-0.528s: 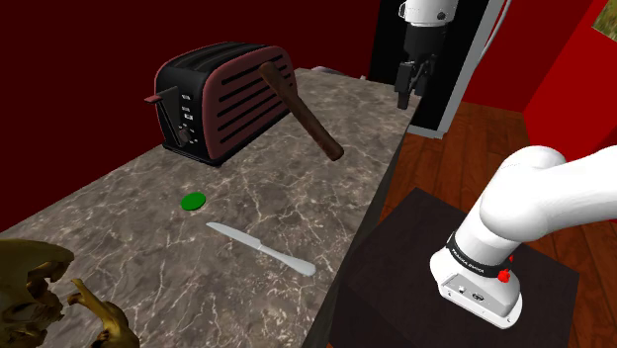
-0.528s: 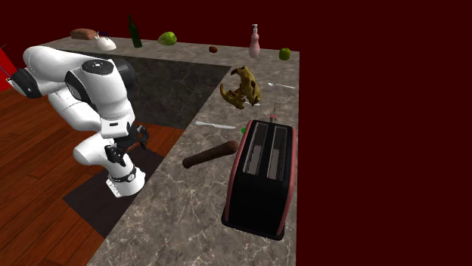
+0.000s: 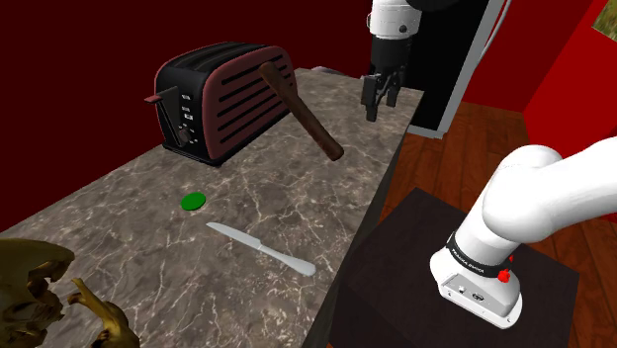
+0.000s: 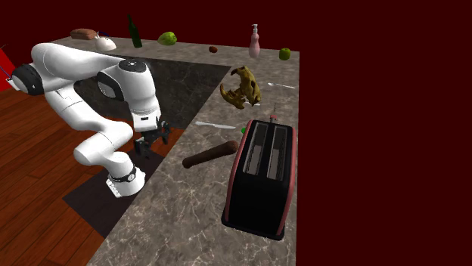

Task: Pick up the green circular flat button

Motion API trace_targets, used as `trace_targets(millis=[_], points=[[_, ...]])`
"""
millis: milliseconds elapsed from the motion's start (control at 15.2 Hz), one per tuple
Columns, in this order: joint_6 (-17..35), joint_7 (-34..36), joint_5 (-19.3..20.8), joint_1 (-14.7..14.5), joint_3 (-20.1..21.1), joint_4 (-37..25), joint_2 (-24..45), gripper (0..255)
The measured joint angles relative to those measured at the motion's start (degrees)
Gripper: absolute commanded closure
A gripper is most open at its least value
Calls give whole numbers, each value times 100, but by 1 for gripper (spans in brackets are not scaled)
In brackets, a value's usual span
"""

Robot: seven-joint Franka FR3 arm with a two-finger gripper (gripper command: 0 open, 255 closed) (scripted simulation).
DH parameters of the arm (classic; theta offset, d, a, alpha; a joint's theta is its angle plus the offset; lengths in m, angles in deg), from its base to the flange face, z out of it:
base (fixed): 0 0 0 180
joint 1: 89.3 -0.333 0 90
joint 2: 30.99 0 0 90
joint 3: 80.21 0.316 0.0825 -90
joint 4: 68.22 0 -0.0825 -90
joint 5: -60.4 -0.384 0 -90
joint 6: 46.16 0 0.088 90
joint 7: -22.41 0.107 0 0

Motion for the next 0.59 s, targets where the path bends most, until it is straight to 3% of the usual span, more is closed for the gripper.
trace_targets(millis=[594], points=[[735,982,-467,-299,919,-519,1126,0]])
